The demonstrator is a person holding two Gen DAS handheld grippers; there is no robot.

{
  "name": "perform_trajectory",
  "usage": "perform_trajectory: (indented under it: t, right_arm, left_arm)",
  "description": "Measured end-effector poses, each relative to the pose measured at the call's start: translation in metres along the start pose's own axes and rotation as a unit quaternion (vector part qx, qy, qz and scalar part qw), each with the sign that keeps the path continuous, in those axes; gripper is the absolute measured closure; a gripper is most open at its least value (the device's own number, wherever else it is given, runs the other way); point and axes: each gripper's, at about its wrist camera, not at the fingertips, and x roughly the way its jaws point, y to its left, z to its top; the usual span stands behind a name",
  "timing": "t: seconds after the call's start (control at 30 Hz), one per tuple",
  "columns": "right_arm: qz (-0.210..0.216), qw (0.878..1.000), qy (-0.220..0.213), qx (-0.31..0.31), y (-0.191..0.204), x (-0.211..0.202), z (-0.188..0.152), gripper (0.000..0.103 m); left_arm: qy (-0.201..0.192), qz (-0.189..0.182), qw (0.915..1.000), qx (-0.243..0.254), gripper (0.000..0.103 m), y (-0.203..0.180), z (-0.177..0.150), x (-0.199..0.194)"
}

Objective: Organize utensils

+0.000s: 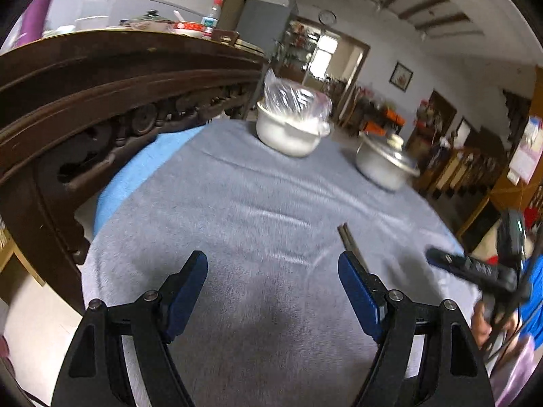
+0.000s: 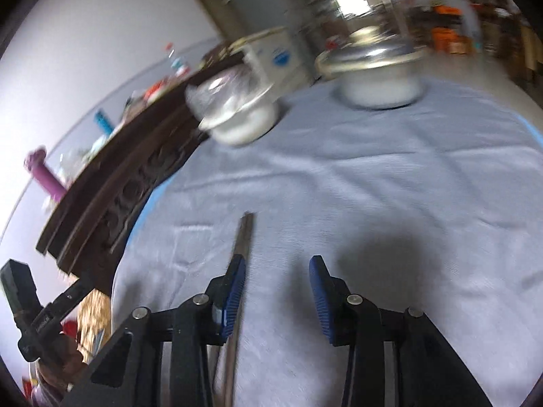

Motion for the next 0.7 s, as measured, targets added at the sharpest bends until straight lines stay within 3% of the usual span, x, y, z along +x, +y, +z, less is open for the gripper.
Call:
perform_trajectory:
  t: [0.23,0.3,0.6,0.7]
  right_arm:
    - [-0.005,0.996,0.07,-0.059,0.036,0.079,0.023,0.062]
    - [-0.014,0.994,0.078,-0.079,0.044,0.093,0.023,0.066]
    - [-0.08,0.982,0.09,-0.142,0.06,0.115,0.011,0.072]
    - [-0.1,0.981,0.087,-0.142,0.049,0.107,0.009,0.081]
  left_arm:
    - [0.025,-0.002,0.9995,0.018,0.023,0.0,0.003,0.022]
    - [0.027,-0.005,0.9995,0.017,0.023,0.001,0.004,0.025]
    - [0.037,-0.014,0.999,0.019,0.023,0.001,0.006,0.037]
    - [0.041,-0.015,0.9989,0.019,0.023,0.002,0.006,0.04]
